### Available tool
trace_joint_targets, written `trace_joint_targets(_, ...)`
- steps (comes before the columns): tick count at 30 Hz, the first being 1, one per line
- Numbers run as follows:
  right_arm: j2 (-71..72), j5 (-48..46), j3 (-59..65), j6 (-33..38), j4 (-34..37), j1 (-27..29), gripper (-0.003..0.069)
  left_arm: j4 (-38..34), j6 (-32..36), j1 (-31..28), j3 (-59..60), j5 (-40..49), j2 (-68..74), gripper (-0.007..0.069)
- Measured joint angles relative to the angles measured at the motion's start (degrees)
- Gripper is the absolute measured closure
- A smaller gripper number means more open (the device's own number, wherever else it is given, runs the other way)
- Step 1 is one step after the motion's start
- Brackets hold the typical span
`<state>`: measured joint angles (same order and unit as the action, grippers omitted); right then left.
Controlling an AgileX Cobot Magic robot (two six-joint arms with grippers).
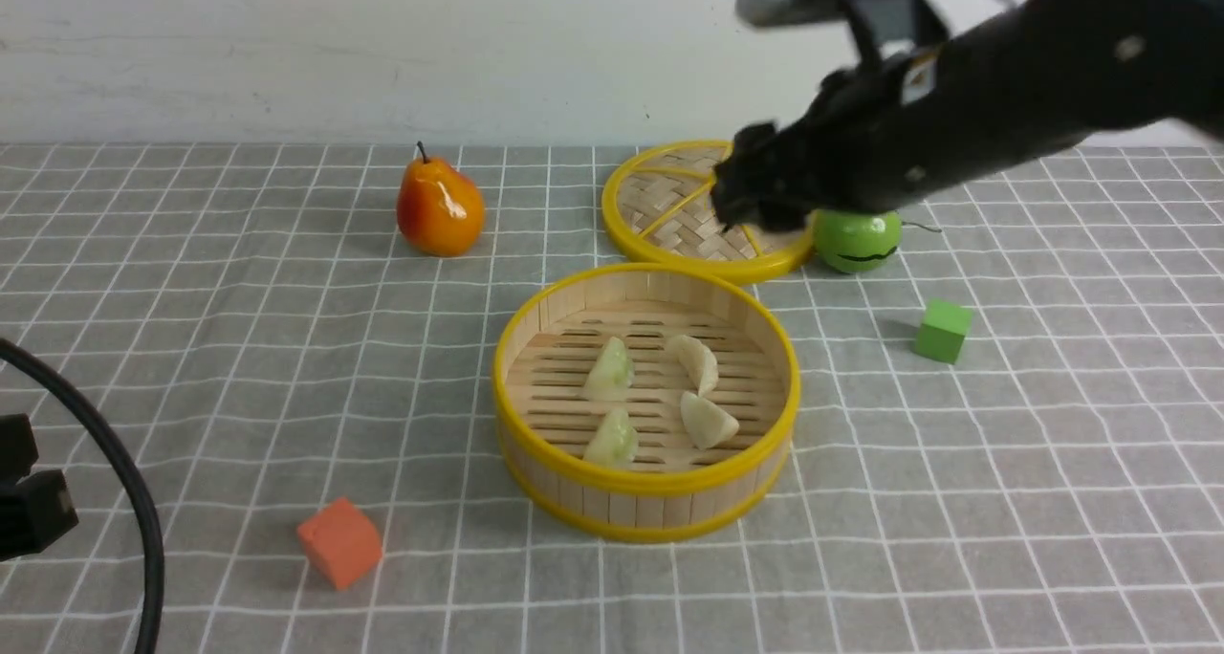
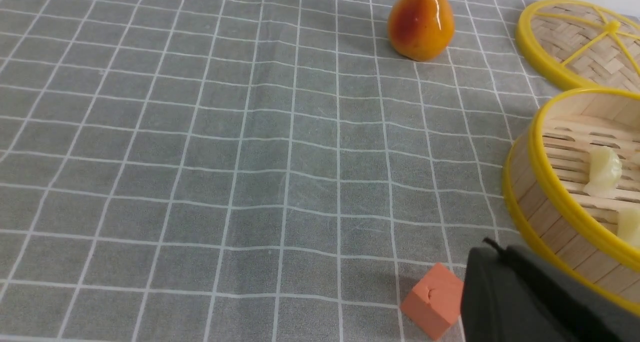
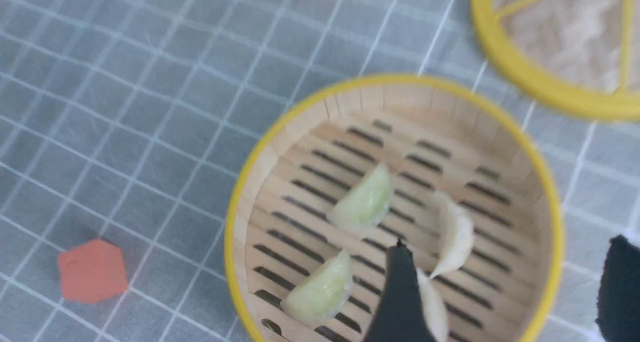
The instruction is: Put the dumplings into the steamer on the table with the grey tablecloth.
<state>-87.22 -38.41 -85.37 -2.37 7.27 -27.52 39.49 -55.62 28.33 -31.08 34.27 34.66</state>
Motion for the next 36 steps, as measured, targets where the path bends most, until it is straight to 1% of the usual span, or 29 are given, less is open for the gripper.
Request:
trace_joint_targets(2,5.7,-2.3,-0.2,0.1,-2.4,0.0,0.0295,0.0,0.0,0.0,0.0,0.0,0.0,0.0626)
trace_joint_targets(3,6.8,-2.9,-0.3,0.1,-2.6,0.0,0.0306,0.0,0.0,0.0,0.0,0.0,0.0,0.0626)
trace_joint_targets(4,11.0,-5.3,-0.4,0.5,-5.1,0.0,0.0403,0.0,0.0,0.0,0.0,0.0,0.0,0.0624)
trace_joint_targets(5,12.4,-6.3,-0.4,0.8,-5.9,0.0,0.0438,0.0,0.0,0.0,0.0,0.0,0.0,0.0623)
trace_joint_targets(6,15.0,-8.5,0.1,1.6,-7.3,0.0,0.0508,0.0,0.0,0.0,0.0,0.0,0.0,0.0622)
trace_joint_targets(7,15.4,-8.5,0.2,1.8,-7.3,0.0,0.0520,0.0,0.0,0.0,0.0,0.0,0.0,0.0622)
trace_joint_targets(8,18.6,-9.9,2.3,2.4,-9.0,0.0,0.0608,0.0,0.0,0.0,0.0,0.1,0.0,0.0622)
trace_joint_targets(9,19.4,-10.0,3.0,2.4,-9.3,0.0,0.0626,0.0,0.0,0.0,0.0,0.1,0.0,0.0622)
trace_joint_targets(10,22.3,-9.7,6.8,2.4,-10.0,0.0,0.0668,0.0,0.0,0.0,0.0,0.1,0.0,0.0622)
trace_joint_targets(13,26.4,-6.4,14.9,1.6,-9.8,0.0,0.0678,0.0,0.0,0.0,0.0,0.1,0.0,0.0621)
trace_joint_targets(16,28.9,-1.8,23.0,-0.6,-7.6,0.0,0.0678,0.0,0.0,0.0,0.0,0.2,0.0,0.0617)
trace_joint_targets(19,29.3,-0.7,27.7,-1.1,-7.3,0.0,0.0678,0.0,0.0,0.0,0.0,0.2,0.0,0.0614)
trace_joint_targets(21,29.3,-1.7,29.5,-0.9,-9.9,0.1,0.0678,0.0,0.0,0.0,0.0,0.2,0.0,0.0610)
trace_joint_targets(25,29.4,-5.5,29.9,-1.0,-12.8,0.1,0.0678,-0.1,0.0,0.0,0.0,0.2,0.0,0.0607)
trace_joint_targets(28,33.2,-7.2,33.7,-1.2,-17.4,0.3,0.0676,-0.1,0.0,0.0,0.0,0.2,0.0,0.0606)
trace_joint_targets(32,44.9,-1.1,43.0,-1.3,-18.4,3.6,0.0676,0.0,0.0,0.0,0.0,0.6,0.1,0.0603)
trace_joint_targets(35,55.6,7.7,54.1,-1.4,-18.1,8.7,0.0674,0.0,0.0,0.0,0.0,0.9,0.2,0.0600)
trace_joint_targets(36,60.0,12.5,59.1,-1.4,-18.0,11.9,0.0674,0.0,0.0,0.0,0.0,1.0,0.2,0.0599)
